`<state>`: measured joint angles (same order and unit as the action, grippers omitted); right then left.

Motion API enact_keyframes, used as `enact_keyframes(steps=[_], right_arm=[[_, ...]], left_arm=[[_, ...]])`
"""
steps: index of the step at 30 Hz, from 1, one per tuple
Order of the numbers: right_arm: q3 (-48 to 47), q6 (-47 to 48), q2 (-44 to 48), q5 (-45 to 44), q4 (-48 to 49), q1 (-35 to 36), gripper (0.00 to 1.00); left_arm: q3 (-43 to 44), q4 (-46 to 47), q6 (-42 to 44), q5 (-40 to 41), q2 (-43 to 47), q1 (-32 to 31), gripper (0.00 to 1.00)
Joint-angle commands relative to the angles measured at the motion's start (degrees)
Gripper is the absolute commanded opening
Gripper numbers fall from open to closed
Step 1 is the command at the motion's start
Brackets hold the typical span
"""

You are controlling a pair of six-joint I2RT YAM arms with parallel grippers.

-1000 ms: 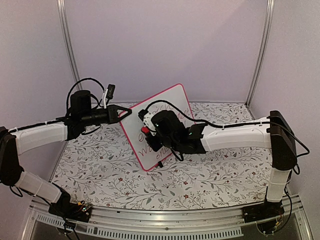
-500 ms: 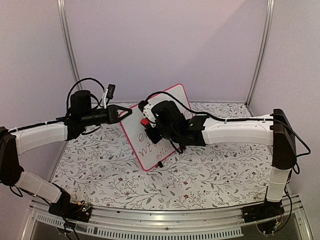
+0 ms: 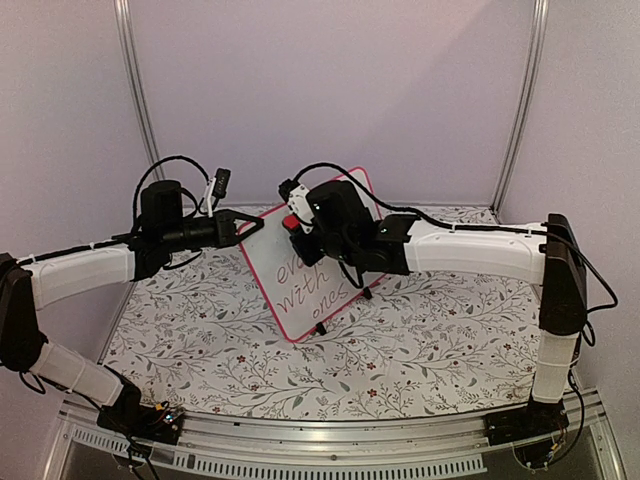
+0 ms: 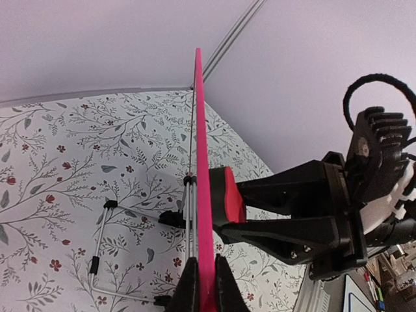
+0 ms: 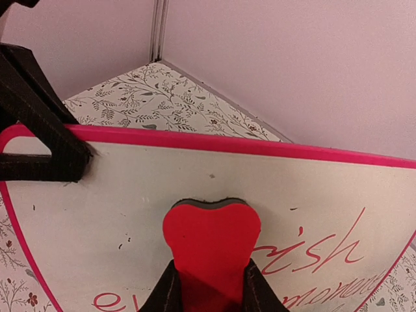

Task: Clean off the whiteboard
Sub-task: Erase the whiteboard at the center of the board.

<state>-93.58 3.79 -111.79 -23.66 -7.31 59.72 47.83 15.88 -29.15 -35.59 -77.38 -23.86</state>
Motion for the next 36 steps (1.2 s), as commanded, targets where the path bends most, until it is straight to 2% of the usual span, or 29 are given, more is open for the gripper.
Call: enact_keyframes(steps=[1, 36], right_arm=[[-0.46, -0.31, -1.68, 1.0, -1.67, -0.49, 0.26], [8.76, -2.99, 0.68, 4.58, -2.2, -0.57, 0.25]], left_arm=[[-0.37, 0.67, -1.88, -5.63, 0.5, -1.89, 0.0], [-0.37, 0.65, -1.97, -5.61, 0.23, -1.87, 0.0]])
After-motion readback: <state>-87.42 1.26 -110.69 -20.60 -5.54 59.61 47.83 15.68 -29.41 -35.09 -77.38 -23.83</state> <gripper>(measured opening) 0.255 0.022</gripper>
